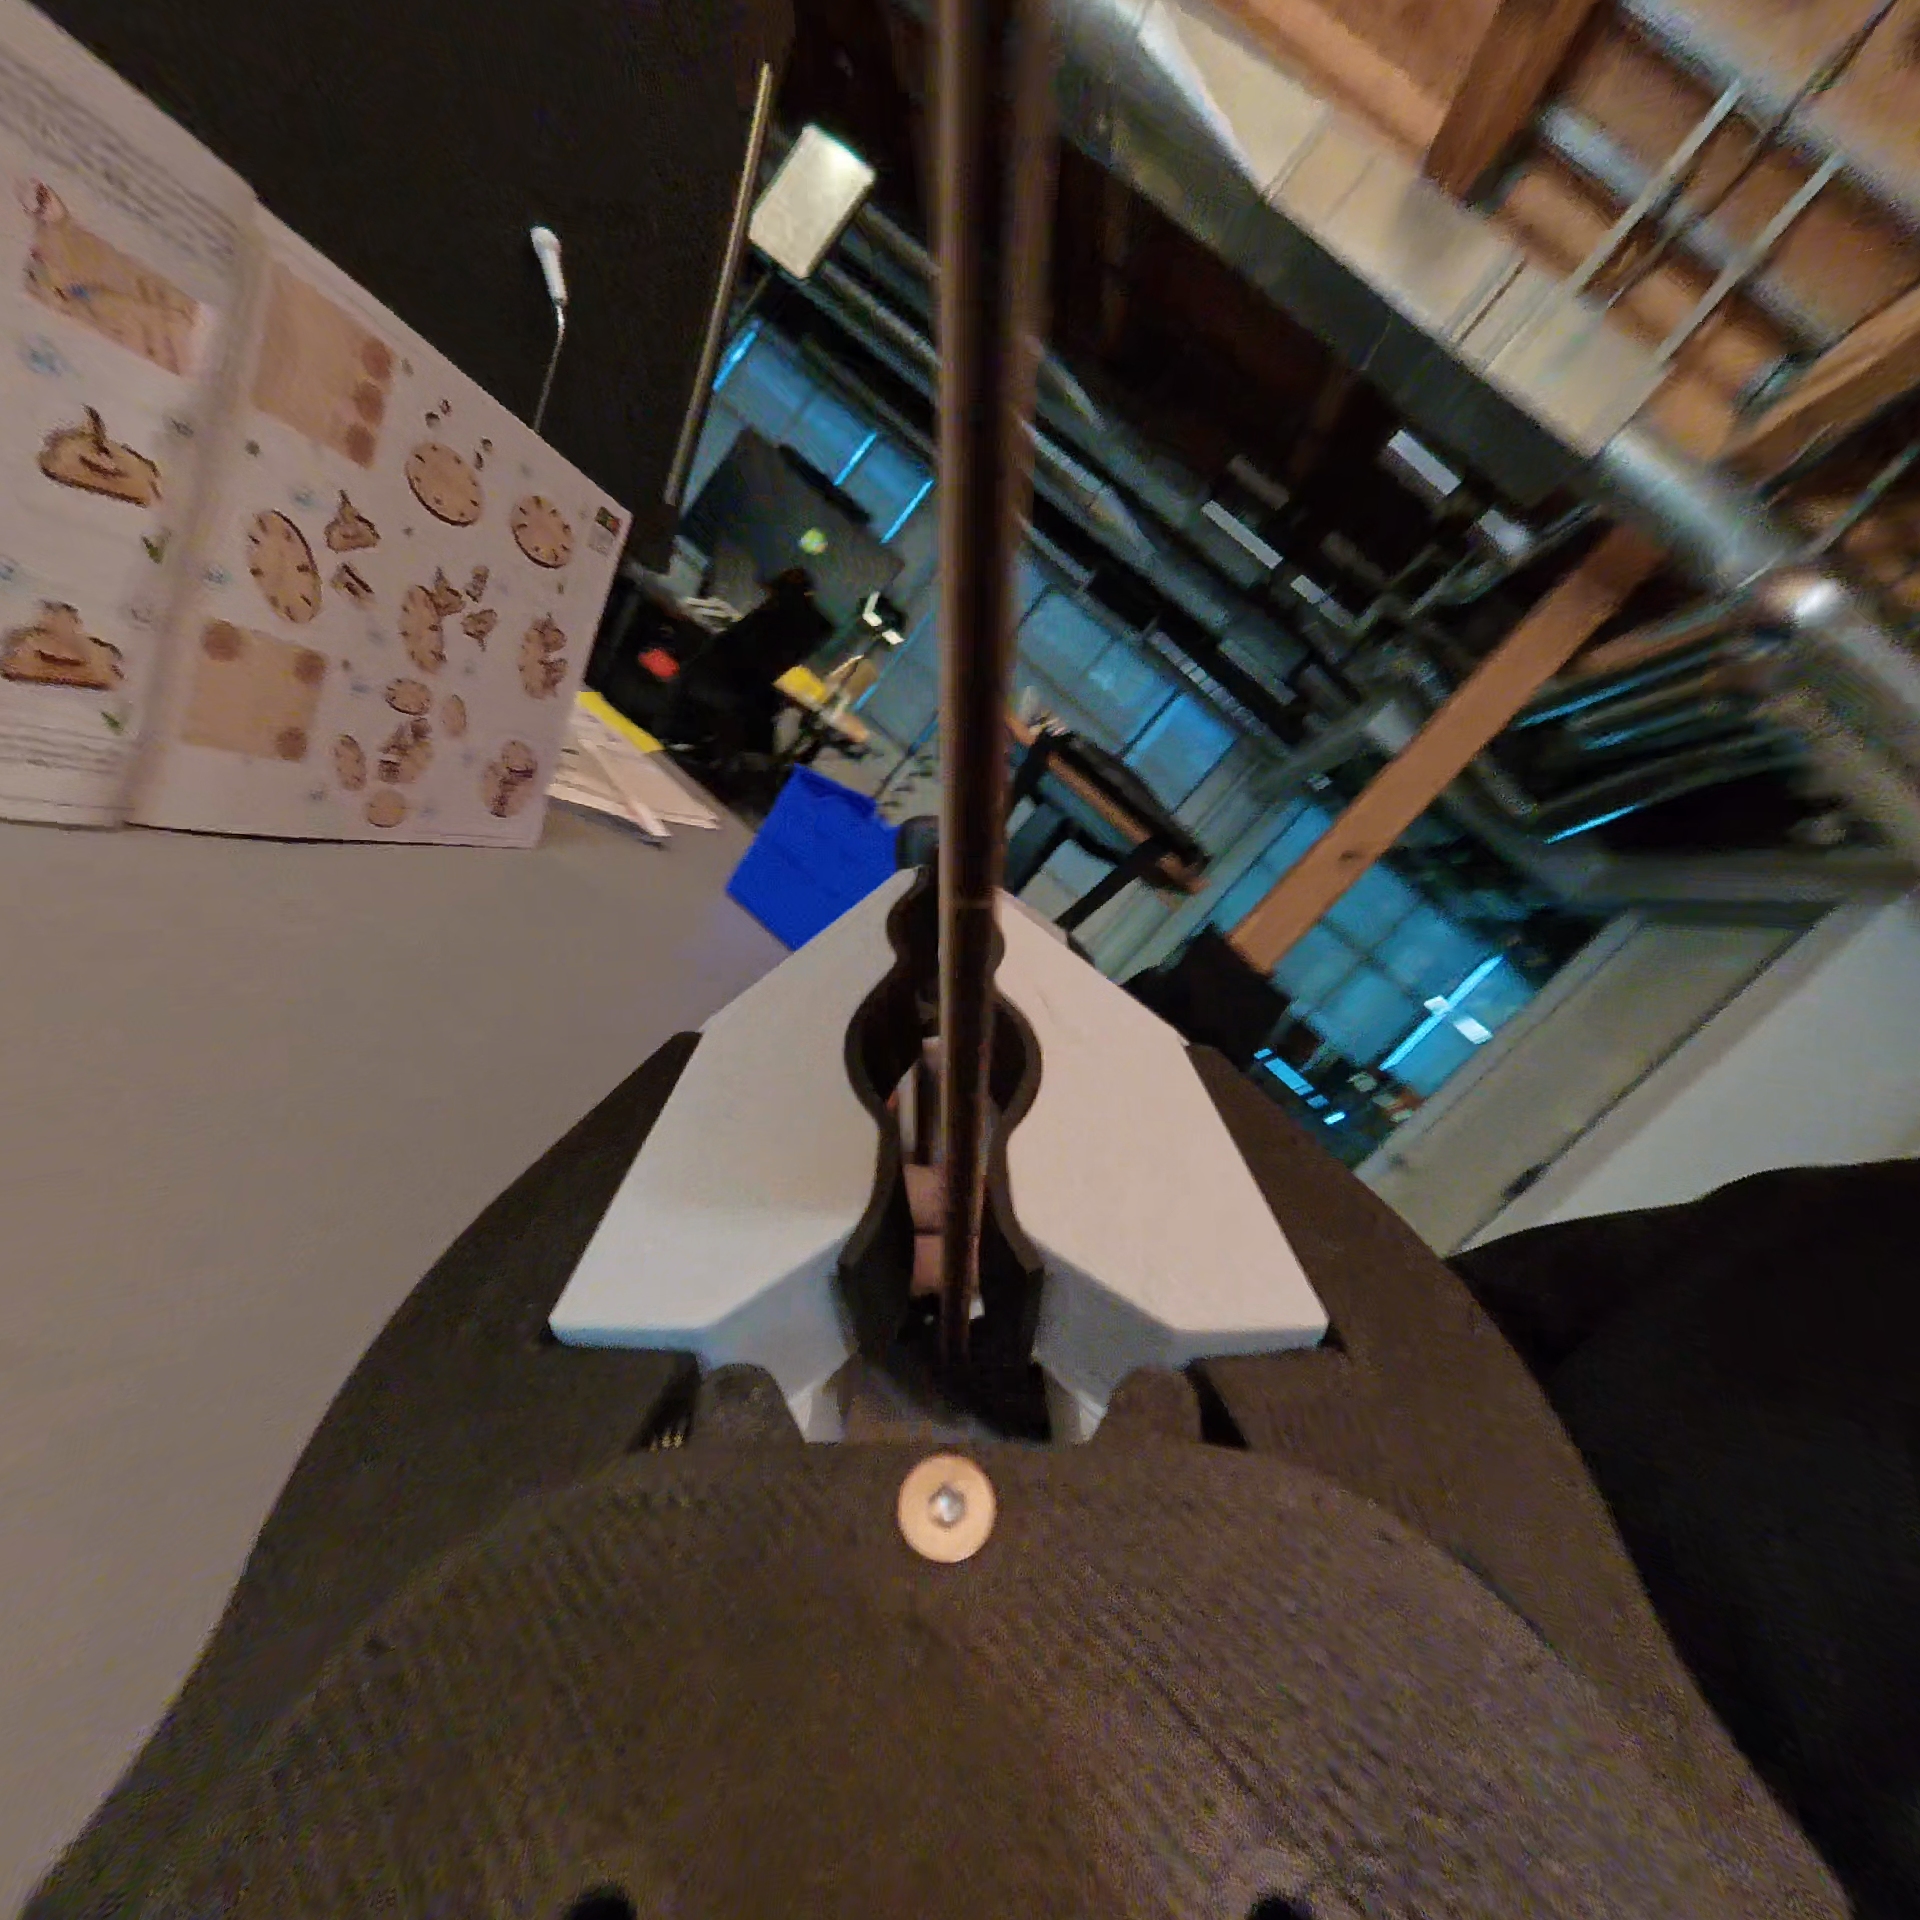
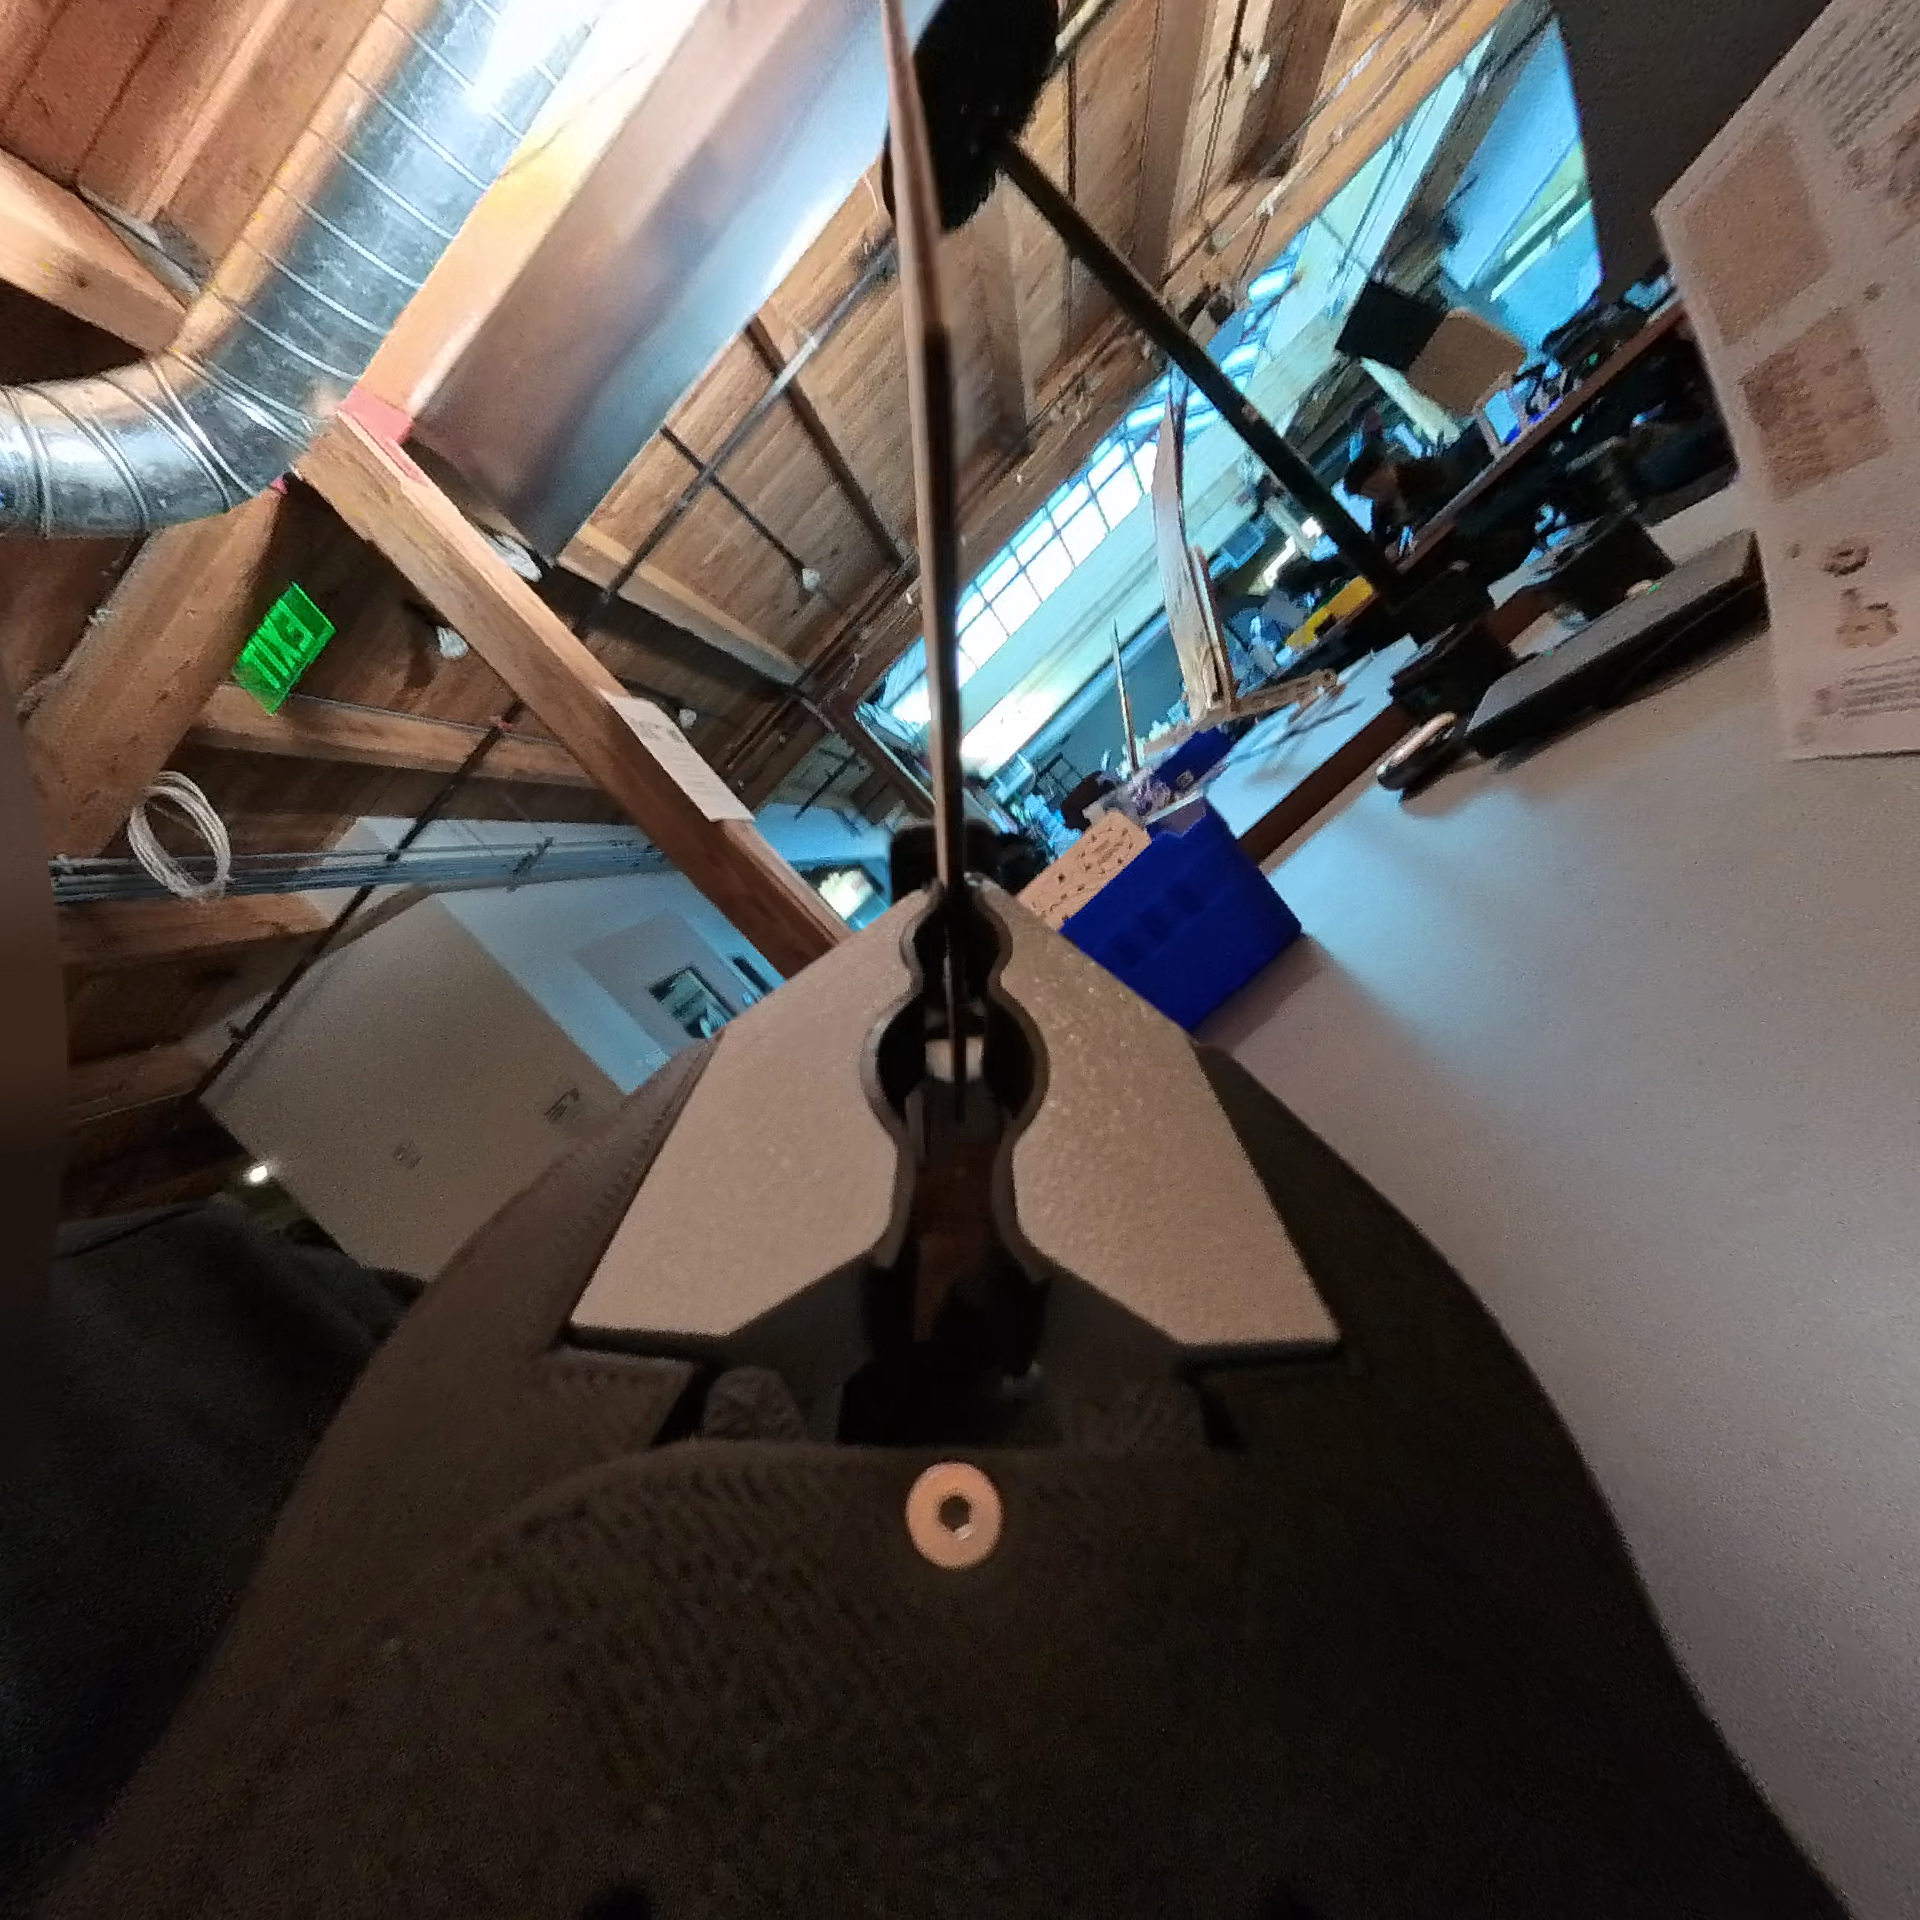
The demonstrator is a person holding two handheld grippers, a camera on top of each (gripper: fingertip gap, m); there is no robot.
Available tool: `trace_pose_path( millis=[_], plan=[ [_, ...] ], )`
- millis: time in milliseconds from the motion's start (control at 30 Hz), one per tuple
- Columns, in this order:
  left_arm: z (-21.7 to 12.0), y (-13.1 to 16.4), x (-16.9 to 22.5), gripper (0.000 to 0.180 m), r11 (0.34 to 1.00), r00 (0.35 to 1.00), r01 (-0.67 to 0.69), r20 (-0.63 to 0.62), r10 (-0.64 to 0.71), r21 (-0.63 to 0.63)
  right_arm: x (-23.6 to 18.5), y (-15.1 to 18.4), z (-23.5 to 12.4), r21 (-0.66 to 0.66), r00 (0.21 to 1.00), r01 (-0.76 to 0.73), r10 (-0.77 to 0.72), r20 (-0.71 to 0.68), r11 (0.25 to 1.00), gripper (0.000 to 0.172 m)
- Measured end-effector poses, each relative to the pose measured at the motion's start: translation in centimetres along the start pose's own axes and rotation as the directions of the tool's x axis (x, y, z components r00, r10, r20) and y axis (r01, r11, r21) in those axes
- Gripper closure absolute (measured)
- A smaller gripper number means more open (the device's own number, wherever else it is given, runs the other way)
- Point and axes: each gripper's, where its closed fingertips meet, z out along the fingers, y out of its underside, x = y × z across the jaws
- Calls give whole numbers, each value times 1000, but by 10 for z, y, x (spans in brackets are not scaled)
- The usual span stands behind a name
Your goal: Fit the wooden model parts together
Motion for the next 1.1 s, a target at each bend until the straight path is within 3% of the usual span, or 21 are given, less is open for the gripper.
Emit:
trace_pose_path(
  millis=[33,100,167,200,300,433,533,567,667,767,867,1100],
  plan=[
    [-1,-3,1,180,999,999,34,-25,-33,24,0,-3,0,33,1000,-12,12,5,999,165],
    [-3,-9,5,180,997,997,55,-56,-52,59,0,-11,-2,87,999,-35,33,32,996,124],
    [-5,-10,2,180,997,998,53,-48,-51,59,6,-13,-6,69,1000,-18,18,5,997,110],
    [-5,-10,2,180,997,997,57,-48,-54,57,12,-11,-6,38,999,16,-14,-41,999,88],
    [-3,-6,2,180,999,999,40,-36,-39,36,17,-7,-4,-42,970,196,-200,-136,980,73],
    [-3,-5,3,180,999,1000,10,-26,-9,34,8,-3,0,-141,864,451,-471,-179,881,86],
    [-3,-6,4,180,999,1000,-1,-27,2,34,-7,-3,-2,-97,861,489,-497,-105,867,141],
    [-3,-6,5,180,999,999,-1,-33,2,32,-10,-5,-4,-60,890,446,-450,-77,893,148],
    [-1,-3,9,180,1000,999,-13,-46,14,22,-8,-7,-6,-27,956,293,-293,-22,956,148],
    [2,2,8,180,999,998,-51,-24,50,-6,-9,0,-4,-59,959,283,-283,-6,957,152],
    [4,4,11,180,997,997,-71,-22,71,-15,-10,2,-3,-66,958,284,-286,-14,956,168],
    [5,5,10,180,983,982,-184,45,185,-24,-8,2,-4,-85,982,190,-191,-6,978,171]
  ],
)
